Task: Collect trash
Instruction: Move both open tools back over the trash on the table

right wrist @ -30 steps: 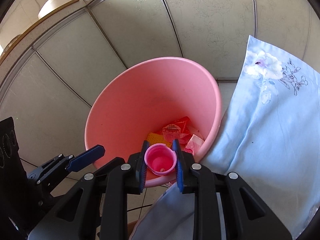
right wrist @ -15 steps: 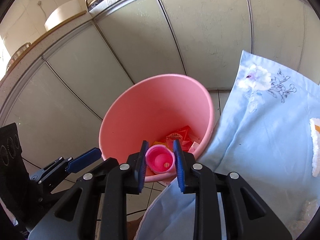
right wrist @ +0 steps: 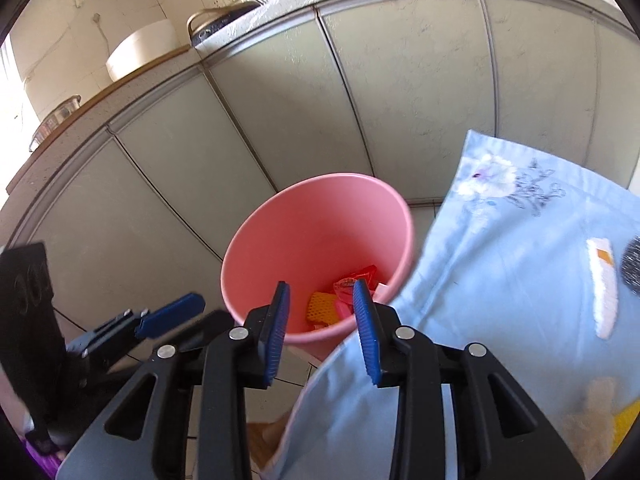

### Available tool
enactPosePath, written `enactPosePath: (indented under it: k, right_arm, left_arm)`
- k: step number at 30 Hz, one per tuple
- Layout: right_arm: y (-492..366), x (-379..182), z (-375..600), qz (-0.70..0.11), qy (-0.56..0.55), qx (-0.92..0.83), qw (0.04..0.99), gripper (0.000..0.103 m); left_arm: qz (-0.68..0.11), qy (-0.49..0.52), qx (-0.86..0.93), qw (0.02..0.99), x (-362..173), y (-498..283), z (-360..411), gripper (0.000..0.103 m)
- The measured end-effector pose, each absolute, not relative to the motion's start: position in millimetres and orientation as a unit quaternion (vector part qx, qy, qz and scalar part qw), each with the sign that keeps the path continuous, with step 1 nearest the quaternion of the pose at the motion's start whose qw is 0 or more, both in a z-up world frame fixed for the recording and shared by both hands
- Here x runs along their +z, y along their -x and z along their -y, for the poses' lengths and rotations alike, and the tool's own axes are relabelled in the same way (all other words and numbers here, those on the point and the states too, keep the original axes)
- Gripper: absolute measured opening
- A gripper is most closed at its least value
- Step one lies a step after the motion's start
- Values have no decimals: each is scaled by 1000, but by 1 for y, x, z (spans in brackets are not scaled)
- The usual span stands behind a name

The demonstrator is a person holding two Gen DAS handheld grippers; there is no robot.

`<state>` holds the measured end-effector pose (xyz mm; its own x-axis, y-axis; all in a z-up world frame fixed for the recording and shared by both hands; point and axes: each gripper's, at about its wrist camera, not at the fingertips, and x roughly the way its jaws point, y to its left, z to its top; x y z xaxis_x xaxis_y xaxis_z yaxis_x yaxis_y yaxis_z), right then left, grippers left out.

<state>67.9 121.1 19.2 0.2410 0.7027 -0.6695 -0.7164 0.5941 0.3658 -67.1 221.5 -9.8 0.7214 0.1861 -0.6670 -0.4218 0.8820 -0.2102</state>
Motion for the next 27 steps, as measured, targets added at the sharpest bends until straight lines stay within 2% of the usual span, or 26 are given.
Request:
enactPosePath:
  k: [5, 11, 27]
  right_arm:
    - [-54, 20, -77, -409, 16, 423, 809, 34]
    - [-44, 20, -19, -393, 30, 368, 842, 34]
    - [-54, -5, 129, -390, -54, 225, 891, 34]
  left_arm:
    - [-321, 214, 126, 914, -4, 67, -211, 43]
    - [-329, 196, 93, 919, -3, 53, -180, 43]
    - [-410, 175, -19, 895, -3, -23, -61, 43]
